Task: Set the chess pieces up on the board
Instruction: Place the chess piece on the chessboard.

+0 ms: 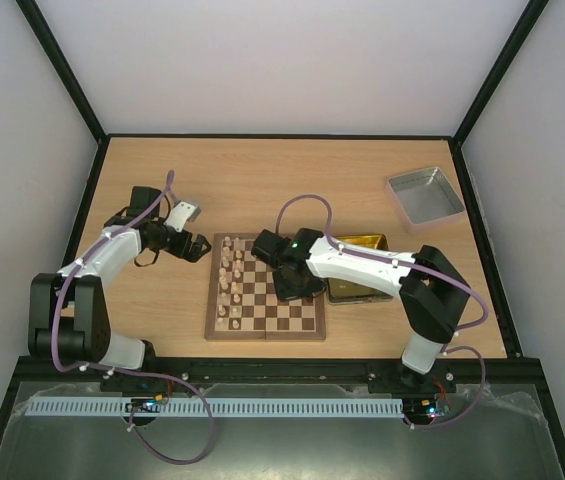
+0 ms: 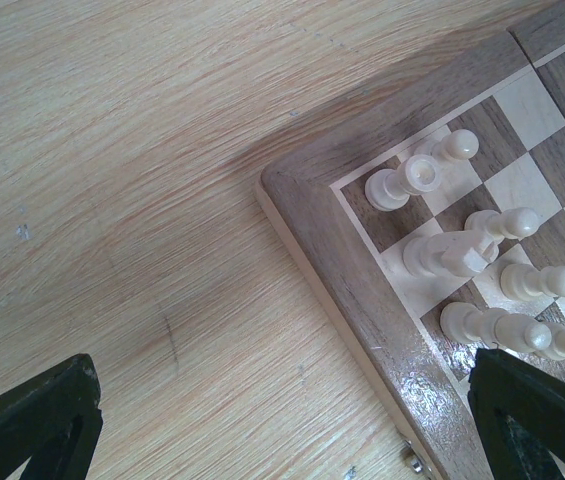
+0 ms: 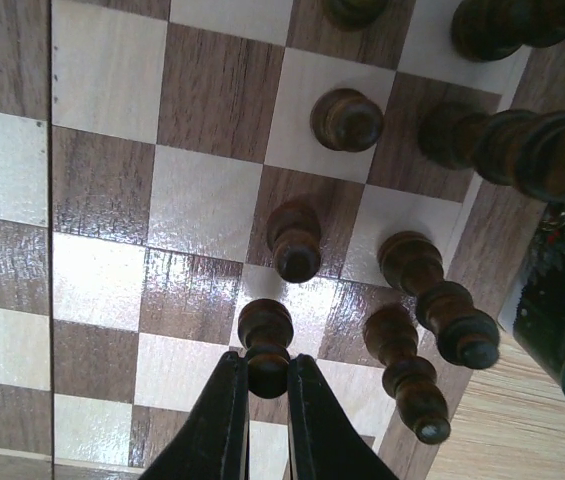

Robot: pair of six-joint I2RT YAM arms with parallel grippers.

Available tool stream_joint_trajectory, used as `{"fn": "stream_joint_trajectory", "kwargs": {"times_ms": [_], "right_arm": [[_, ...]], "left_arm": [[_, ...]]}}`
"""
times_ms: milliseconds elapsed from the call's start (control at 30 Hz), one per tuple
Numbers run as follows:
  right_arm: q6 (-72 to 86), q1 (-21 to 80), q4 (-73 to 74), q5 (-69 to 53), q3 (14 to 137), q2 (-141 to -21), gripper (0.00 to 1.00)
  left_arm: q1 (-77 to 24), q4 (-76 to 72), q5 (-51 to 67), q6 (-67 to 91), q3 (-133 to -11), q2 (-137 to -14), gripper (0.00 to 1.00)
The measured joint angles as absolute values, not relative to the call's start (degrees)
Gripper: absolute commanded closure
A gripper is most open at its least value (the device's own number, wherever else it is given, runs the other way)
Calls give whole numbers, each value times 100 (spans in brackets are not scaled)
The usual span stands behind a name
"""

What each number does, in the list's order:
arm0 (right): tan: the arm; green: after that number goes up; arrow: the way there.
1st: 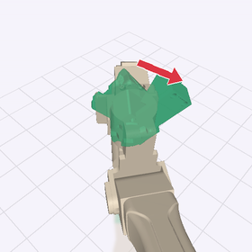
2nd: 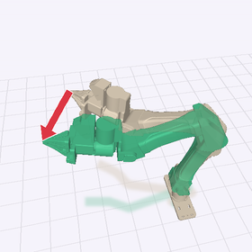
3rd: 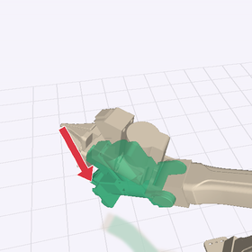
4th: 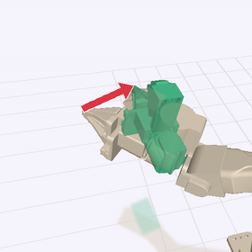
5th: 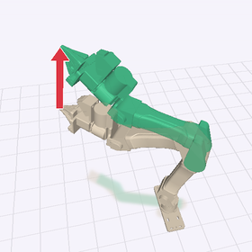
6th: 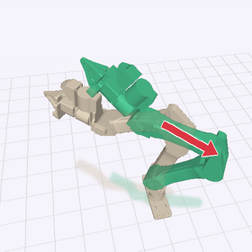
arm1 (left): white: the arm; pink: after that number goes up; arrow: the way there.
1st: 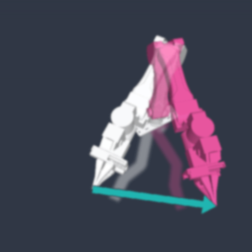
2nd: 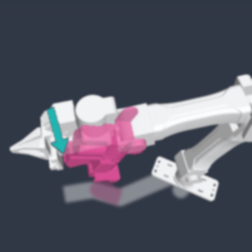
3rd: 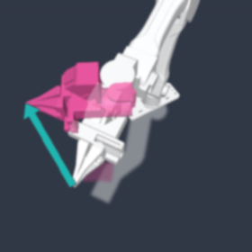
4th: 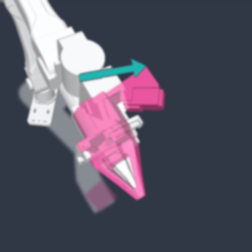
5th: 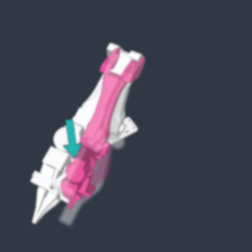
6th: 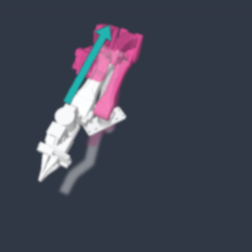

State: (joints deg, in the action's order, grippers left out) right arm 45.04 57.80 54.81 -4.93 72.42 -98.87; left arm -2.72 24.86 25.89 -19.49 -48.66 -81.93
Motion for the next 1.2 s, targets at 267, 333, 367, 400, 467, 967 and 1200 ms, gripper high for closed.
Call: {"fn": "stream_joint_trajectory", "kwargs": {"times_ms": [267,333,367,400,467,967,1200], "right_arm": [[4506,5804,5323,-528,7035,-9939,94],[4506,5804,5323,-526,7002,-9939,94],[4506,5804,5321,-526,6995,-9939,94],[4506,5804,5321,-526,6991,-9939,94],[4506,5804,5319,-521,6989,-9939,93],[4506,5804,5301,-532,7041,-9948,79],[4464,5699,5610,-370,7793,-9896,82]], "left_arm": [[-272,2486,2589,-1949,-4866,-8193,0],[-272,2486,2589,-1951,-4866,-8193,0],[-272,2486,2591,-1949,-4866,-8193,0],[-272,2486,2591,-1949,-4866,-8193,0],[-272,2486,2591,-1949,-4866,-8193,0],[-272,2486,2589,-1949,-4866,-8193,0],[-272,2486,2591,-1951,-4866,-8193,0]]}}
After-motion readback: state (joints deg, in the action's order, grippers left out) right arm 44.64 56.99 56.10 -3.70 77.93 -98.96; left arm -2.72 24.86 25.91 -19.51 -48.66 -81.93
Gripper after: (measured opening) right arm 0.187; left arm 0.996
